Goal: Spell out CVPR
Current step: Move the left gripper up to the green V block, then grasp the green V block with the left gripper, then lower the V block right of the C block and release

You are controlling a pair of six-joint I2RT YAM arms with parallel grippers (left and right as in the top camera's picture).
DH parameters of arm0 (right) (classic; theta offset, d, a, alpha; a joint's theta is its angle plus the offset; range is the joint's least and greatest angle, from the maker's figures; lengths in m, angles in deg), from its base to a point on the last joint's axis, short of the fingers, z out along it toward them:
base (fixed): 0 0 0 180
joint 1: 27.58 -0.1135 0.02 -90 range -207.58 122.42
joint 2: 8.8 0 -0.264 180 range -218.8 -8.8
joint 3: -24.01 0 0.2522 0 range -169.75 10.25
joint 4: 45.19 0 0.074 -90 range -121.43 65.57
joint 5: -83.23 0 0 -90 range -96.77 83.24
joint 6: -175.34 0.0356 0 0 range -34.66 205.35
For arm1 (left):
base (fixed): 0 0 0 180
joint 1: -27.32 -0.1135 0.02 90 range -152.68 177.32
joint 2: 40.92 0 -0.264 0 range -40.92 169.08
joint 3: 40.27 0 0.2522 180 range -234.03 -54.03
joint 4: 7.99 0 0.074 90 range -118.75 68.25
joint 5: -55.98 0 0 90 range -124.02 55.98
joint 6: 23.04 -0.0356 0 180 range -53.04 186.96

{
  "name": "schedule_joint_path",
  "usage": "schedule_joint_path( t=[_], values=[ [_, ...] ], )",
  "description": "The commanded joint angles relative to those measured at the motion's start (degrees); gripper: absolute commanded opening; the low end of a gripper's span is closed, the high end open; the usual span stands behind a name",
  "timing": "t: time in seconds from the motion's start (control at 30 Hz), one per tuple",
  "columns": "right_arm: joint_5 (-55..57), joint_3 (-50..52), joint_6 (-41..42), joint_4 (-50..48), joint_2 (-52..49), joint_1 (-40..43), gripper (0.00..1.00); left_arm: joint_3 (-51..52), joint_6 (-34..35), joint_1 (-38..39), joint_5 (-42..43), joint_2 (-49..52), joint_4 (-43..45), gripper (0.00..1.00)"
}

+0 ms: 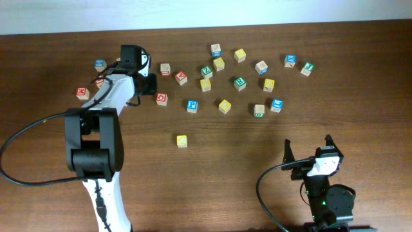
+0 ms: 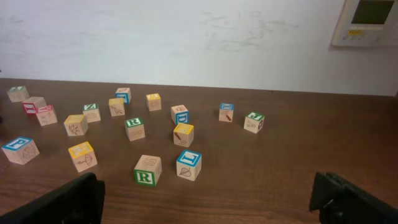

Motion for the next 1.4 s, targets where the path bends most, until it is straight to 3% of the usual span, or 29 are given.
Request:
schedule_joint_path(
  t=[0.0, 0.2, 0.37, 0.57, 0.63, 0.8, 0.9, 1.07, 1.17, 1.37],
  values=[
    [0.5, 0.3, -0.4, 0.4, 0.4, -0.4, 0.98, -0.1, 0.2, -0.1, 0.7, 2.4, -0.5, 0.37],
    [0.5, 0.3, -0.4, 0.4, 0.4, -0.4, 0.98, -0.3, 0.2, -0.2, 0.7, 2.2, -1.6, 0.25],
    [0.5, 0.3, -0.4, 0.4, 0.4, -0.4, 0.98, -2.2, 0.2, -0.1, 0.8, -1.6, -8.8, 0.25],
    [0.5, 0.3, -0.4, 0.4, 0.4, -0.4, 0.98, -2.2, 2.4, 2.0, 28.3, -11.0, -20.6, 0.28],
    [0.5, 0.3, -0.4, 0.4, 0.4, -0.4, 0.98, -2.2, 3.0, 4.9, 29.2, -11.0, -24.0, 0.22],
    [0.5, 0.3, -0.4, 0.4, 0.4, -0.4, 0.98, -2.0, 3.2, 14.0, 29.2, -11.0, -32.3, 0.24],
    [0.5, 0.3, -0.4, 0.4, 0.4, -0.4, 0.98, -1.9, 4.1, 23.2, 19.6, -11.0, -38.8, 0.2],
    [0.5, 0.3, -0.4, 0.4, 0.4, -0.4, 0.98, 4.3, 21.5, 30.3, 0.7, -11.0, -36.5, 0.17],
    [0.5, 0.3, -0.4, 0.4, 0.4, -0.4, 0.98, 8.9, 25.3, 29.1, 0.4, -11.0, -30.9, 0.2],
    [0.5, 0.3, -0.4, 0.4, 0.4, -0.4, 0.98, 9.0, 25.9, 28.6, -5.0, -11.0, -29.9, 0.22]
  ],
)
